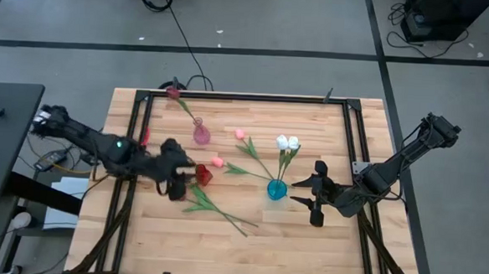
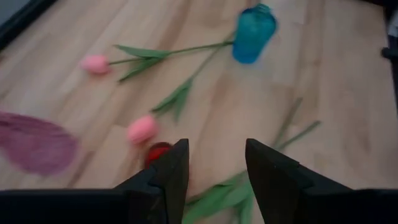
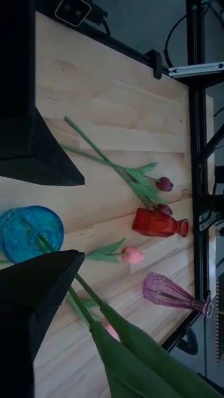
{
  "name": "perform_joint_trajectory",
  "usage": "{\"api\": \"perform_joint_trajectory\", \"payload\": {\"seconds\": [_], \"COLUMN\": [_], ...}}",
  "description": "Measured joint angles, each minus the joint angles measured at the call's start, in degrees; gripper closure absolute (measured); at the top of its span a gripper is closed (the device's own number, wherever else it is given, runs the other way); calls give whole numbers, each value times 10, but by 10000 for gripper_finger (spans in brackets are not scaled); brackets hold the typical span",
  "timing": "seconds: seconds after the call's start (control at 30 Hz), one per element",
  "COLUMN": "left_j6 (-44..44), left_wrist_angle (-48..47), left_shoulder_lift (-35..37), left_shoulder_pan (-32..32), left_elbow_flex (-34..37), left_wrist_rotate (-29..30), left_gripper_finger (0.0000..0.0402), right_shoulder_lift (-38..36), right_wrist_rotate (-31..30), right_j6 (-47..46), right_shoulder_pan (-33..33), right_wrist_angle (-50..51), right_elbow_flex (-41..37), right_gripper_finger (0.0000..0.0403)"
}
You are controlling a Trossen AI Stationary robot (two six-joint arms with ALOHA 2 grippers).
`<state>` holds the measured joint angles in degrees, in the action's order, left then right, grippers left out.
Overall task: Sort flowers into vase by color
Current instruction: Put the bottom red tulip into the pink vase
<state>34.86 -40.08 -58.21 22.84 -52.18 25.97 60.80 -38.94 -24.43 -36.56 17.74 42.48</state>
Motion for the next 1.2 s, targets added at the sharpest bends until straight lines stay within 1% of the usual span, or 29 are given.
{"api": "perform_joint_trajectory", "payload": {"seconds": [0.27,0.4,0.5,0.67,0.77,0.83,0.9,1.03,1.1,1.2], "left_j6": [59,68,68,76,68,47,26,12,7,-15], "left_wrist_angle": [86,151,200,210,206,186,140,10,-25,-30], "left_shoulder_lift": [-80,-126,-163,-239,-295,-330,-363,-424,-446,-474], "left_shoulder_pan": [90,121,136,137,127,122,119,113,112,113], "left_elbow_flex": [0,0,0,-26,-59,-92,-129,-195,-205,-201], "left_wrist_rotate": [19,20,20,26,18,16,16,27,36,39], "left_gripper_finger": [240,240,240,240,240,240,240,240,240,240], "right_shoulder_lift": [0,0,0,0,8,20,35,62,71,77], "right_wrist_rotate": [0,0,7,37,51,63,79,96,104,116], "right_j6": [3,6,6,15,22,33,49,75,81,83], "right_shoulder_pan": [0,1,8,30,41,49,55,62,63,63], "right_wrist_angle": [0,0,0,0,-2,-6,-15,-40,-53,-62], "right_elbow_flex": [0,0,0,0,0,0,0,0,0,0], "right_gripper_finger": [213,213,213,213,213,213,213,213,213,213]}}
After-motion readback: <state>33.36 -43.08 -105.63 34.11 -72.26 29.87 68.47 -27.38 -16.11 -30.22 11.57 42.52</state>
